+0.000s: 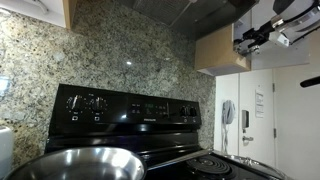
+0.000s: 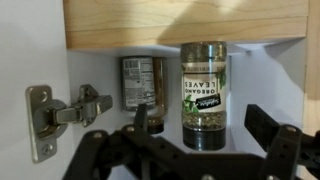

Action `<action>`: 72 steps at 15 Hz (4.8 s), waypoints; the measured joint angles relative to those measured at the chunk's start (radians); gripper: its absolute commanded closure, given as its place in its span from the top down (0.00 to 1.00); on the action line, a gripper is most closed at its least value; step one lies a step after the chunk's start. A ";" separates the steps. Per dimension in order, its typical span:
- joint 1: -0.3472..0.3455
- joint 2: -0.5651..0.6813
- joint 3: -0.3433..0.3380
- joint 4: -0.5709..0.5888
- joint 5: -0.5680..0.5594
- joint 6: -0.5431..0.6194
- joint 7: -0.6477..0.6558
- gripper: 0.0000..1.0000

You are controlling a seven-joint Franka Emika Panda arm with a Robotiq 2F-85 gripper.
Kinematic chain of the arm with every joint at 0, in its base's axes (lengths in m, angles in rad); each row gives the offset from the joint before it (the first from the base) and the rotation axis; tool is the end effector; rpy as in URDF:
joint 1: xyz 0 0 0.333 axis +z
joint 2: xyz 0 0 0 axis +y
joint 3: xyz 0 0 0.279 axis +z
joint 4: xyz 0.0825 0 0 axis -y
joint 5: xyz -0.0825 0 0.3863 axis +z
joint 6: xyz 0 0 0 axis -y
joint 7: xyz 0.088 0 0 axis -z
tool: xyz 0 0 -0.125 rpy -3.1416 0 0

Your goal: Take the object from the top unit and put it on the stove

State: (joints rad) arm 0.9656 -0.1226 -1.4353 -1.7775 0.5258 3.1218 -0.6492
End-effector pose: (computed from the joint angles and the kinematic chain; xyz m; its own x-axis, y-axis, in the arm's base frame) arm 0.5076 -0.3505 0.6624 0.1831 -0.0876 0.9792 -0.4202 -0.9074 -0.0026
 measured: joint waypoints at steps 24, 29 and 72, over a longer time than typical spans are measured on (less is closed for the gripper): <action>0.000 0.000 0.000 0.000 0.000 0.000 0.000 1.00; -0.001 0.000 0.000 -0.001 -0.001 0.000 0.000 1.00; 0.058 -0.035 -0.085 0.004 -0.214 0.001 -0.030 1.00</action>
State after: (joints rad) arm 1.0240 -0.1574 -1.5202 -1.7732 0.3121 3.1224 -0.6791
